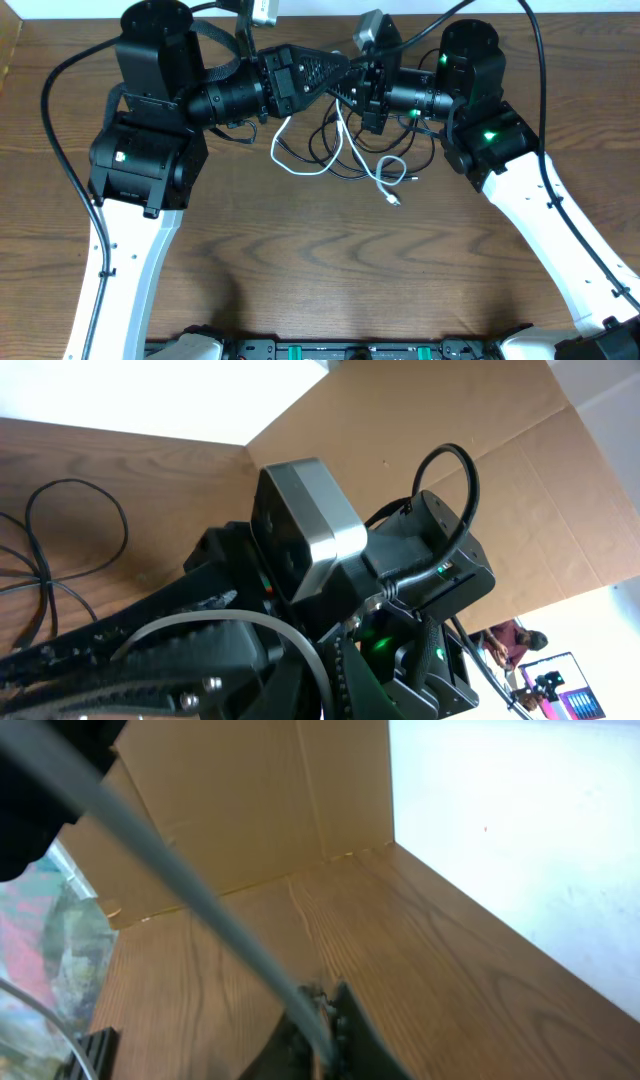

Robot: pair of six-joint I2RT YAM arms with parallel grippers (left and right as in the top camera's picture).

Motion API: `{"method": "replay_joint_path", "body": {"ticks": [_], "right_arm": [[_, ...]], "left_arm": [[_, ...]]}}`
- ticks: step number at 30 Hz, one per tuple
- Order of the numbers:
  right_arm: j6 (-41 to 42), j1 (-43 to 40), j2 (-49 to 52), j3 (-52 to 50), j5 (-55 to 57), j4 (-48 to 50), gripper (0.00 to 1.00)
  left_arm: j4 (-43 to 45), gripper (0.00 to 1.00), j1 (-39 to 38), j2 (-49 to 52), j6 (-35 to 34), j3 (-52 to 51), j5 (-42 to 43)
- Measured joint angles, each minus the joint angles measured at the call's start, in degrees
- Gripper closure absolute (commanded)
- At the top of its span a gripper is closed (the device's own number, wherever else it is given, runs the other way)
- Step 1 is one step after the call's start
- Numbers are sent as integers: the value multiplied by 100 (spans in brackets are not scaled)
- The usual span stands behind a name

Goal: Untangle cables

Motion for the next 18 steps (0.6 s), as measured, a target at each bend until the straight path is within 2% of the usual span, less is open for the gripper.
{"method": "replay_joint_path", "body": {"ticks": [6, 12, 15, 18], "right_arm": [[332, -37, 0, 0, 50, -11, 98], [516, -162, 0, 0, 101, -179, 99], [544, -205, 0, 0, 109, -264, 99], [557, -205, 0, 0, 111, -273, 98]], "left_arm": [[-260, 92, 9, 0, 140, 0, -409], [-1436, 91, 22, 0, 566, 2, -2223], [-1891, 83, 22, 0, 756, 2, -3287], [-2144, 68, 24, 0, 992, 2, -3974]]}}
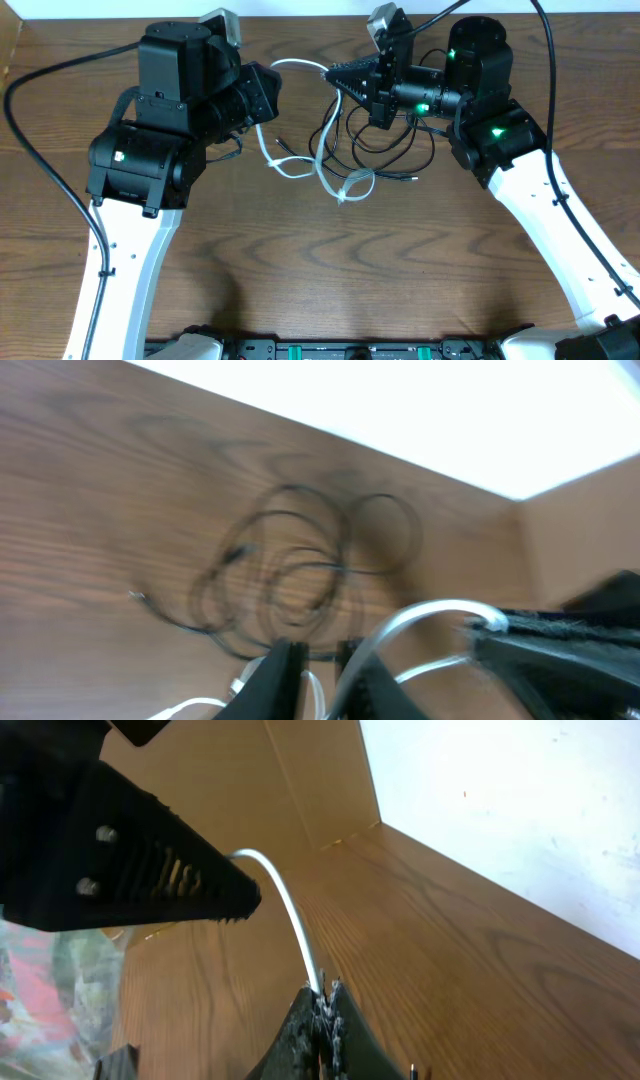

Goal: Untangle cables

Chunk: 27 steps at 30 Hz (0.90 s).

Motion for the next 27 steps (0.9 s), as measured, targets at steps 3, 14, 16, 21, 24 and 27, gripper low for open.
{"method": "replay_joint_path", "body": {"ticks": [3, 14, 16, 21, 24, 27], "right_arm": [[2, 0, 0, 0, -2, 9, 98], [52, 0, 0, 0, 0, 9, 98], [140, 0, 0, 0, -2, 42, 98], [525, 0, 0, 0, 4, 339, 99], [787, -2, 0, 0, 155, 369, 99], [1180, -76, 0, 0, 487, 289, 82]], "left_arm": [[-13, 60, 2, 0, 101, 0, -341], [208, 48, 2, -4, 417, 0, -514], [205, 48, 2, -4, 420, 0, -511], [170, 48, 2, -4, 422, 0, -341], [15, 42, 2, -7, 422, 0, -243], [-289, 32, 2, -4, 466, 0, -199]]}}
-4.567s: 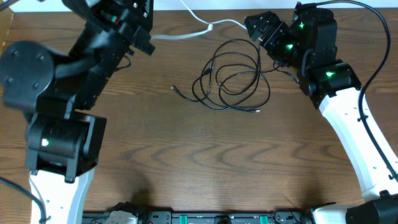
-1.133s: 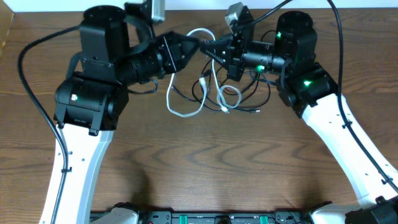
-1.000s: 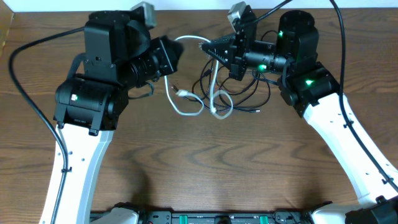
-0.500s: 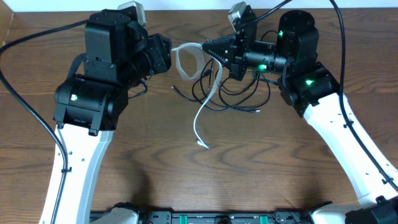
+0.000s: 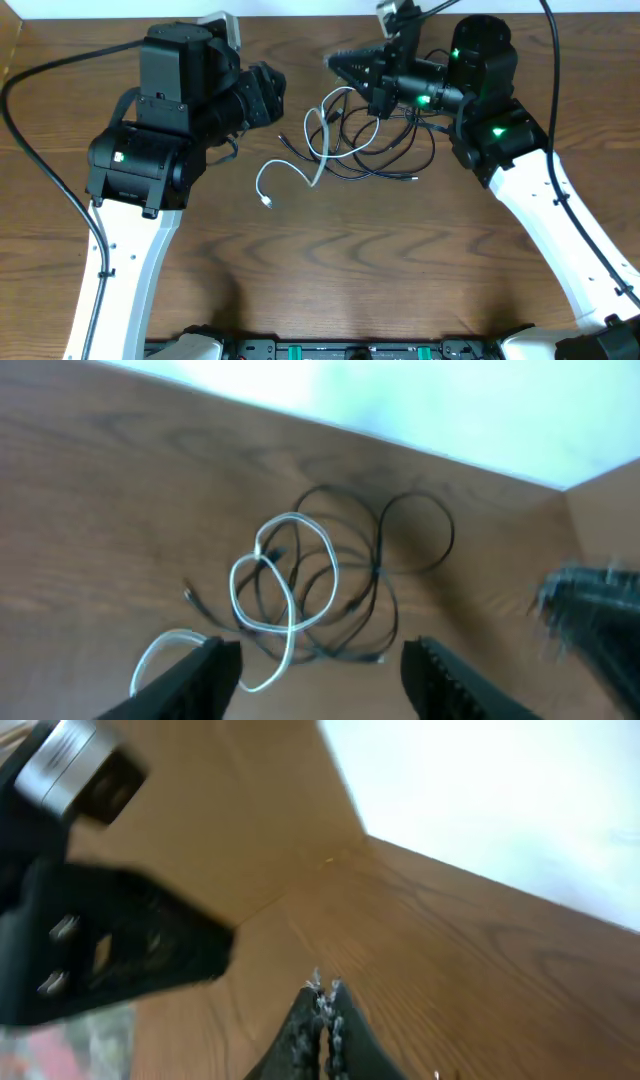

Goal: Untangle cables

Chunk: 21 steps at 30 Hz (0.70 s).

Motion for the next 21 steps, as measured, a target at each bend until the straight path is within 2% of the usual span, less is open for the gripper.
{"method": "replay_joint_path", "body": {"ticks": [2, 5, 12, 17, 21], "right_arm": [[221, -109, 0, 0, 216, -70, 59], [435, -337, 0, 2, 426, -177, 36], [719, -686, 0, 2, 612, -883, 23], [708, -776, 0, 2, 649, -1362, 20], [570, -809, 0, 2, 669, -1440, 18]], "left_arm": [[-199, 29, 0, 13, -11, -2, 15], [-378, 29, 0, 122, -11, -59, 20], [-391, 29, 0, 1067, 409, -138, -105], [-514, 29, -2, 1659, 774, -203, -723], [-822, 29, 0, 1943, 1110, -203, -632]]}}
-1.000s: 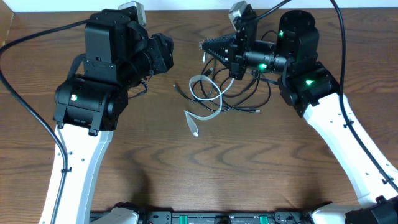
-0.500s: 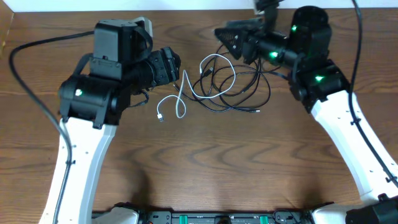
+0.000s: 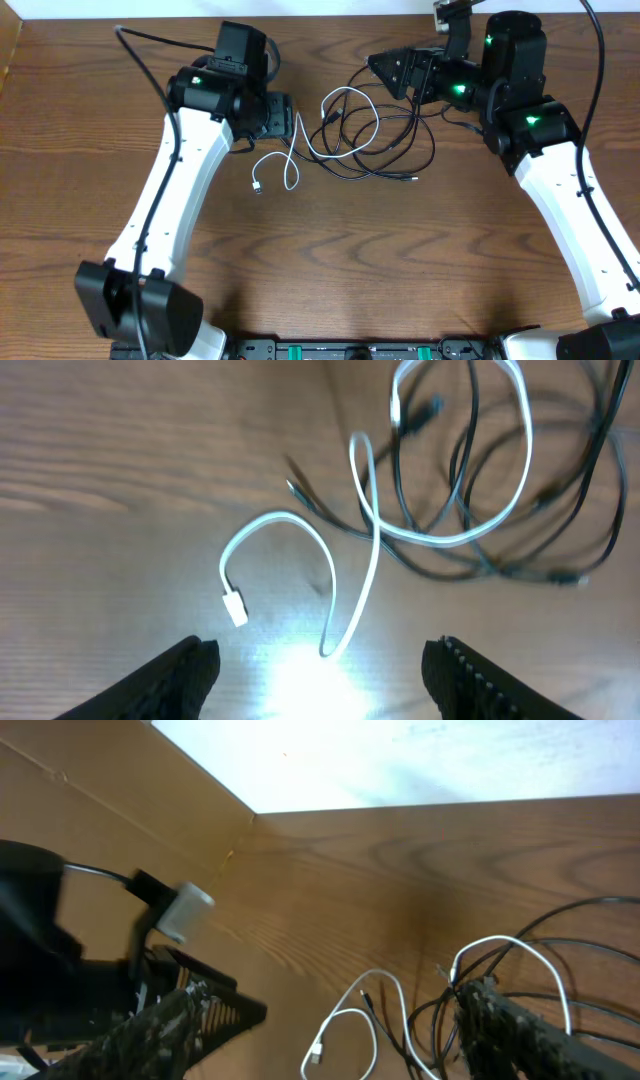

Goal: Untangle cables
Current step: 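Lower the left gripper onto the white cable and grasp it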

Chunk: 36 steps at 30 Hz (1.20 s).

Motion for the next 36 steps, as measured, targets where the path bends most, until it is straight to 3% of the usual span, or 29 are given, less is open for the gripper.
{"method": "replay_joint_path", "body": {"ticks": [14, 18, 31, 34, 36], "right_arm": [[-109, -4, 0, 0, 22, -66, 18], [-109, -4, 0, 0, 22, -114, 18], [-111, -4, 0, 0, 39, -129, 17], [-111, -4, 0, 0, 39, -129, 17], [-111, -4, 0, 0, 46, -131, 17]], "left_arm": [[-15, 30, -31, 1185, 682, 0, 498], [44, 43, -48, 1451, 758, 0, 514], [166, 54, -48, 1528, 809, 0, 566], [164, 67, -48, 1480, 802, 0, 566], [166, 68, -50, 1419, 815, 0, 579]]}}
